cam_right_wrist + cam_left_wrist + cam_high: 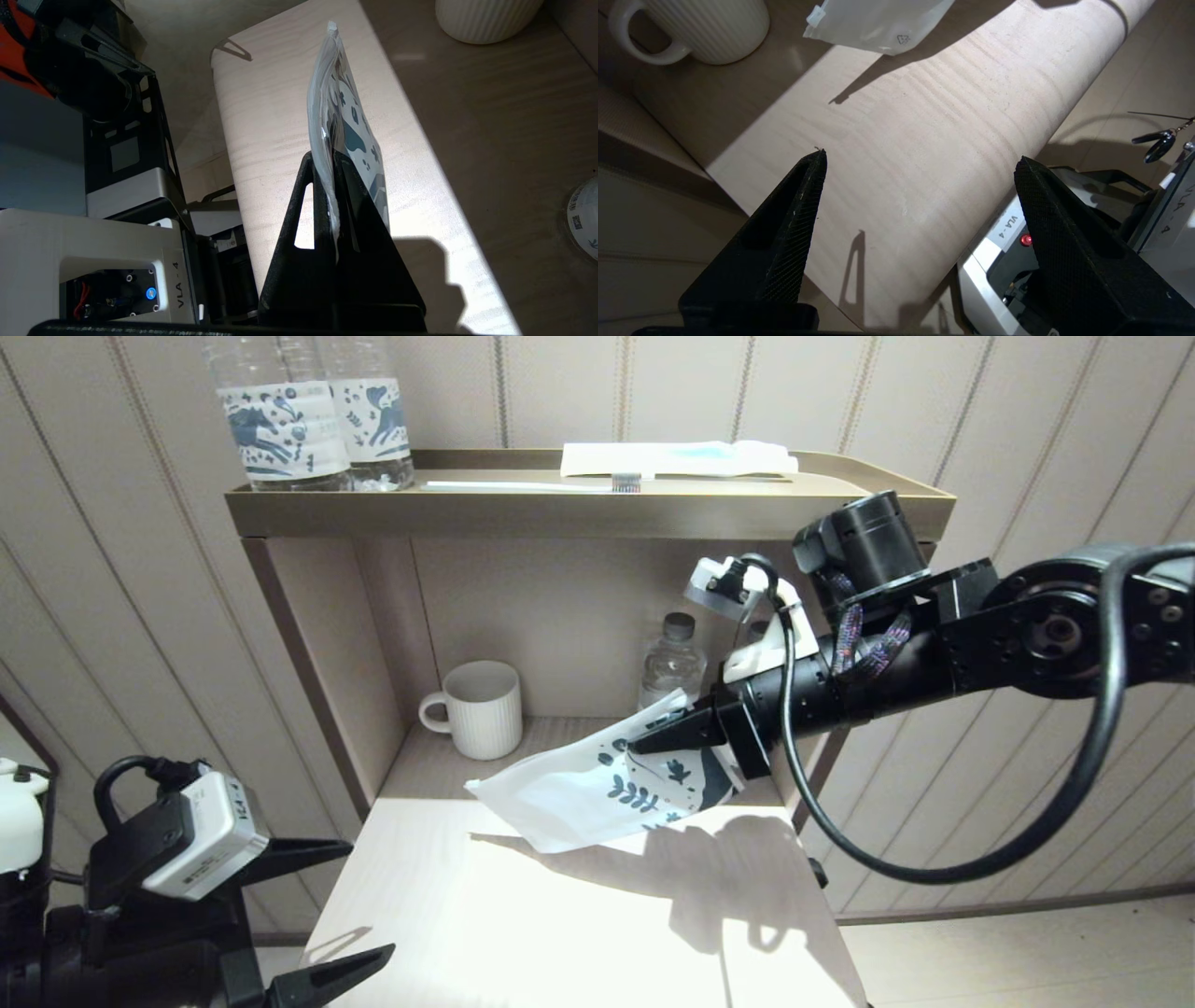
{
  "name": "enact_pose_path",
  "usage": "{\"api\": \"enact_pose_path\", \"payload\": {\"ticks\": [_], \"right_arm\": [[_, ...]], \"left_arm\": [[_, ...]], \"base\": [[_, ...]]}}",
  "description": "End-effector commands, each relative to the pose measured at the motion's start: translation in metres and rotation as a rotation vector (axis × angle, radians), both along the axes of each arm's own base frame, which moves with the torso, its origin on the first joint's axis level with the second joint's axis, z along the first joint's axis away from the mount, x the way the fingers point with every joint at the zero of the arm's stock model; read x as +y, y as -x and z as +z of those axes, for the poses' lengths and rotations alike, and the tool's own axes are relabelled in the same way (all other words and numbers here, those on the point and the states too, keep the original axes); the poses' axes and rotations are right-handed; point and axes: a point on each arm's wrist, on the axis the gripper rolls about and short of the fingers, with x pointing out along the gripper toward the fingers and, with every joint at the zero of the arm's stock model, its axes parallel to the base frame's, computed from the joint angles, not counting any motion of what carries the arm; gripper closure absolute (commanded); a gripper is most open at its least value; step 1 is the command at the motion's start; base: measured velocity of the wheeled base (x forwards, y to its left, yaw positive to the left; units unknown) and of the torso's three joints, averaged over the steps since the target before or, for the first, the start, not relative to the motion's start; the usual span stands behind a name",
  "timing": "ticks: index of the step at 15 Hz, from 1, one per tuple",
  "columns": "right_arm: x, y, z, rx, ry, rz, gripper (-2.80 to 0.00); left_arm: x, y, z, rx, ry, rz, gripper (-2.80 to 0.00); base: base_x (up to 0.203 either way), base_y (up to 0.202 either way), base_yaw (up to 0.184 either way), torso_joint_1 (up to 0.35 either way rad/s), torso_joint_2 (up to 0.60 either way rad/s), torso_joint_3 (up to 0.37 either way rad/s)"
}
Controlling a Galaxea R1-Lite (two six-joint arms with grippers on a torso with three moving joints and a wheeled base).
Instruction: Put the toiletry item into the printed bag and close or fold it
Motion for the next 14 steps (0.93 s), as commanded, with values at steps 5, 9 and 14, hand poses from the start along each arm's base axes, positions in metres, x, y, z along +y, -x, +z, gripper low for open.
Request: {"api": "enact_pose_path", "payload": {"ticks": [5,9,14], "right_arm": [[-0.009,-0.022,-0.006,-0.024,-0.007,-0.061,-2.80],[-0.010,-0.027,-0.008,-0.031,0.001,-0.084,-2.80],[-0.016,-0.013,-0.005,-0.033,0.002,-0.082,0.00]], "left_arm": [[0.002,0.003,-0.001,-0.005,-0.001,0.007,-2.80],[0.002,0.004,-0.004,0.008,-0.009,0.007,-2.80],[0.002,0.004,-0.005,0.013,-0.008,0.007,0.00]], "base": [[0.000,0.000,0.000,0.000,0.00,0.000],[0.000,0.000,0.000,0.000,0.00,0.000],[0.000,0.000,0.000,0.000,0.00,0.000]]}}
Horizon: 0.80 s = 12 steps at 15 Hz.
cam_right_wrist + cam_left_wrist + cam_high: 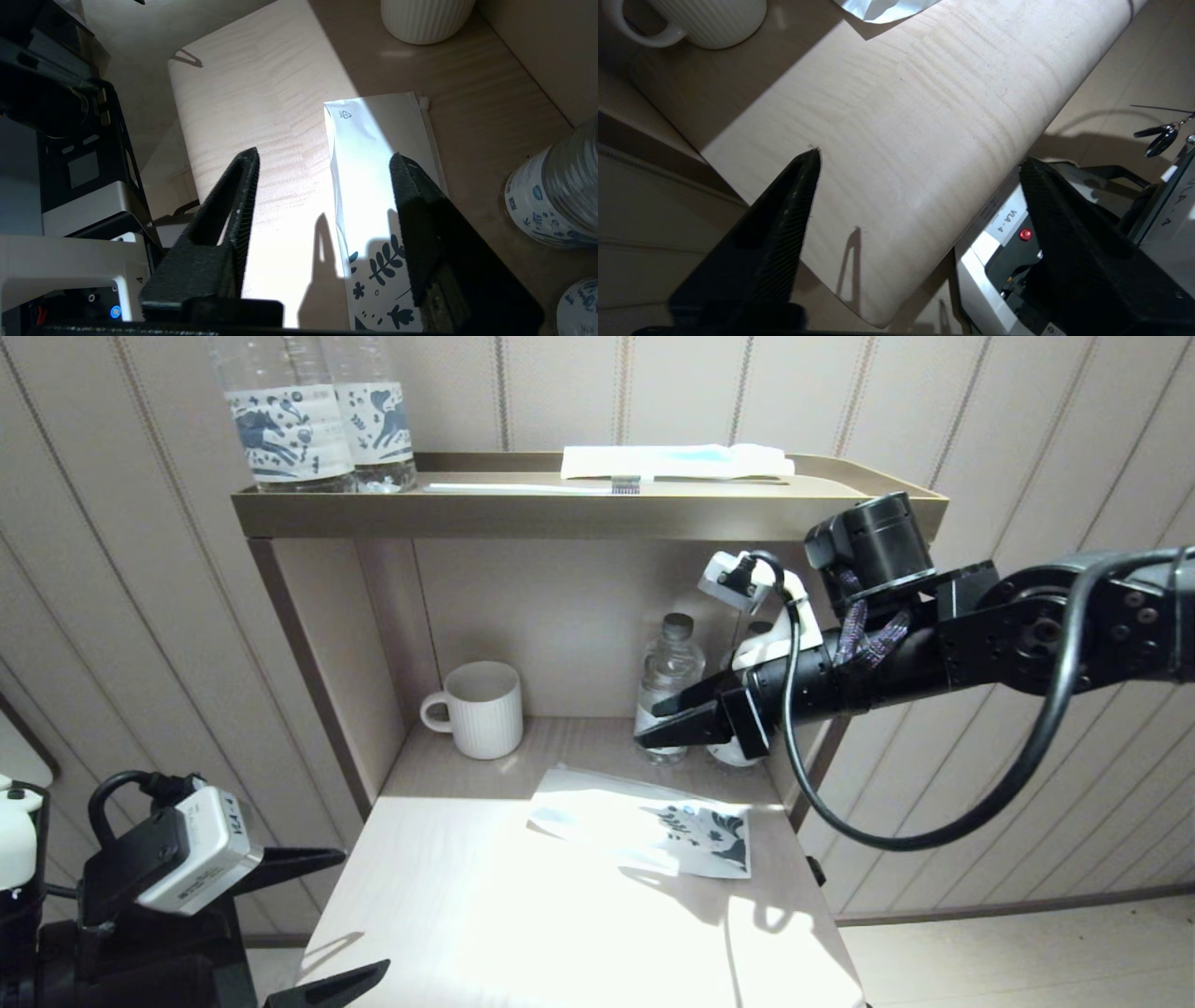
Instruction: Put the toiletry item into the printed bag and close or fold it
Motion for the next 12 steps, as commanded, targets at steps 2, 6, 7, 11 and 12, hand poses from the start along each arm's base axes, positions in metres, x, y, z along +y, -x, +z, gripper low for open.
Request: {"api": "enact_pose_path", "payload": {"ticks": [2,6,7,11,12], "right_arm": [[-0.003,0.011,0.002,0.004,0.000,0.009,0.00],[-0.007,0.040,-0.002,0.023,0.013,0.041,0.00],[-0.009,0.050,-0.001,0.023,0.014,0.051,0.00],[-0.018,0.085,0.001,0.016,0.013,0.078,0.00],[-0.022,0.093,0.002,0.012,0.011,0.079,0.00]], "left_arm": [[0.000,0.000,0.000,-0.001,0.004,-0.006,0.00],[0.002,0.006,0.000,-0.011,0.006,-0.017,0.00],[0.002,0.006,0.000,-0.015,0.007,-0.017,0.00],[0.003,0.013,0.007,-0.052,0.025,-0.031,0.00],[0.003,0.015,0.010,-0.066,0.031,-0.034,0.00]], "base": [[0.000,0.000,0.000,0.000,0.00,0.000],[0.000,0.000,0.000,0.000,0.00,0.000],[0.000,0.000,0.000,0.000,0.00,0.000],[0.000,0.000,0.000,0.000,0.00,0.000],[0.000,0.000,0.000,0.000,0.00,0.000]]}}
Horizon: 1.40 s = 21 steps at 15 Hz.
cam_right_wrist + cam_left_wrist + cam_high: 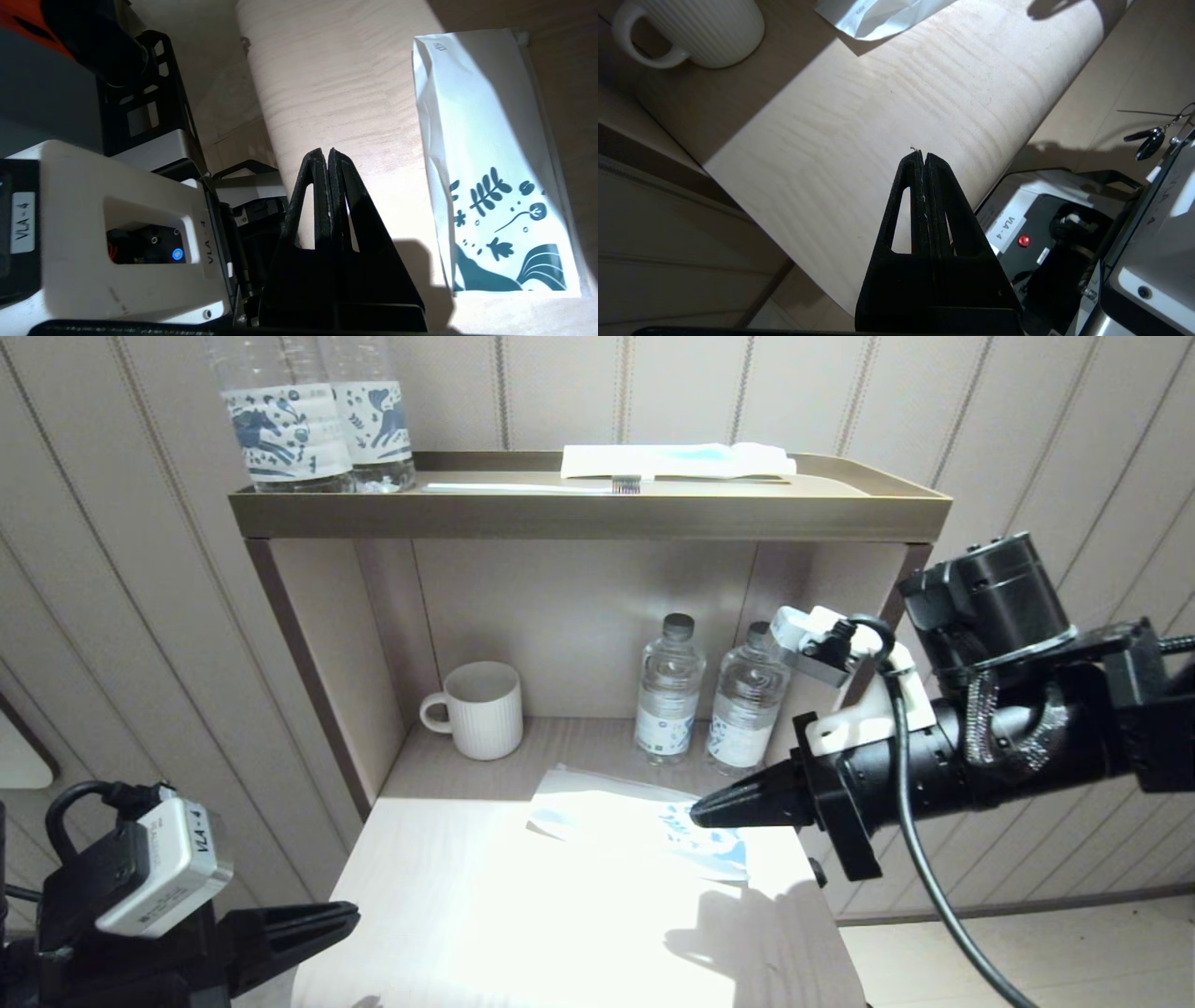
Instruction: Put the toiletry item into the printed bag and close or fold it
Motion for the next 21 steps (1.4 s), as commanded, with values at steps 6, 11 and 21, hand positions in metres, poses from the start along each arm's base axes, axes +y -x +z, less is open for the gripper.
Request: {"api": "enact_pose_path", "payload": {"ticks": [6,11,21], "right_arm": [[-0.049,0.084,0.017,-0.110,-0.032,-0.106,0.00],[-0.105,0.155,0.010,-0.071,-0.131,-0.461,0.00],[-0.131,0.223,-0.070,-0.121,0.075,-0.942,0.00]], "left_arm": [[0.028,0.055,0.024,-0.063,0.109,0.195,0.00],[0.073,0.133,0.047,0.083,0.260,0.756,0.00],[0.067,0.208,-0.027,-0.027,0.211,1.075,0.00]], "base": [[0.000,0.000,0.000,0.000,0.00,0.000],[0.000,0.000,0.000,0.000,0.00,0.000],[0.000,0.000,0.000,0.000,0.00,0.000]]}}
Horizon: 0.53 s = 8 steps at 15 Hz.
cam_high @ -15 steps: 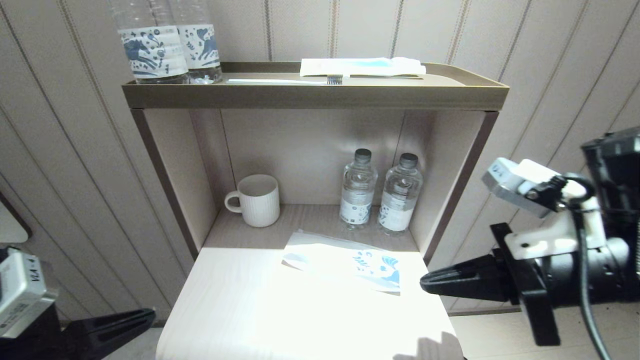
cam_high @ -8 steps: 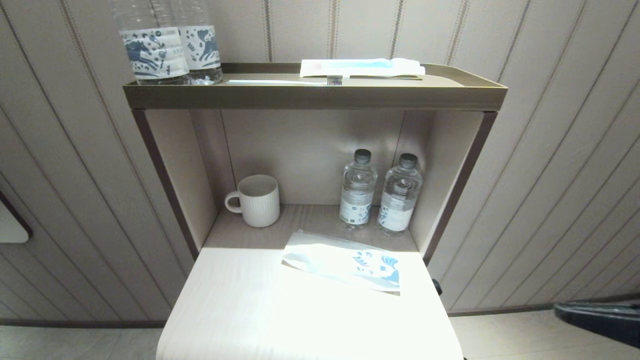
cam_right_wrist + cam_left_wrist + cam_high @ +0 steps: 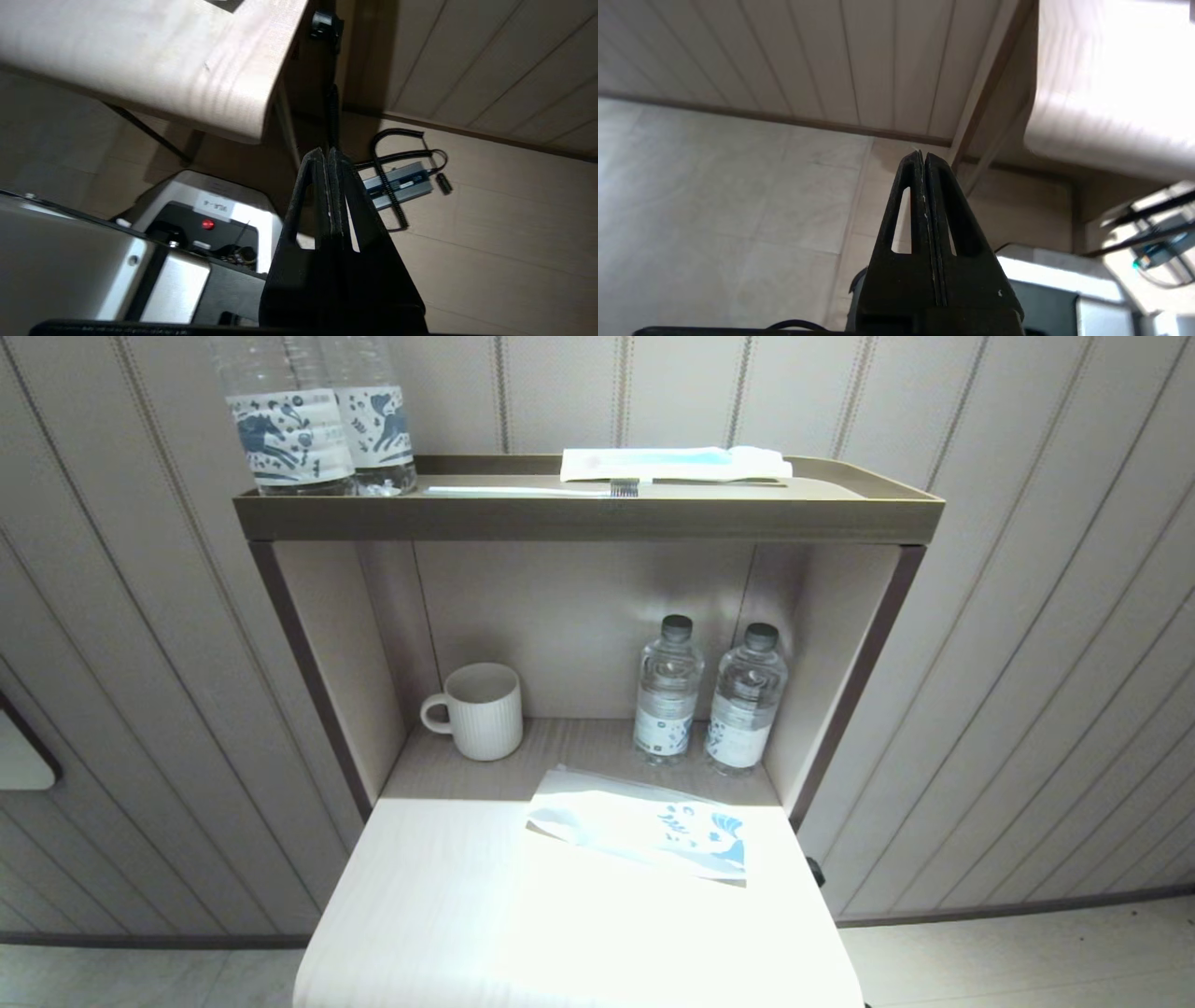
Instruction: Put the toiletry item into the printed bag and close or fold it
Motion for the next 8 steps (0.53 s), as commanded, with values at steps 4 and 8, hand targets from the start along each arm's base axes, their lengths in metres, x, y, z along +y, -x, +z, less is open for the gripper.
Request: {"api": "enact_pose_path", "payload": {"ticks": [4,8], "right_arm": [[0.001,0.013,-0.058,-0.170,0.075,-0.002,0.00],[-0.004,0.006,-0.080,-0.400,0.116,-0.241,0.00]], "left_arm": [[0.000,-0.012,-0.052,-0.010,-0.047,0.040,0.00],[-0.002,-0.048,-0.061,-0.296,-0.119,-0.078,0.00]], "base": [[0.000,0.000,0.000,0.000,0.00,0.000],[0.000,0.000,0.000,0.000,0.00,0.000]]}}
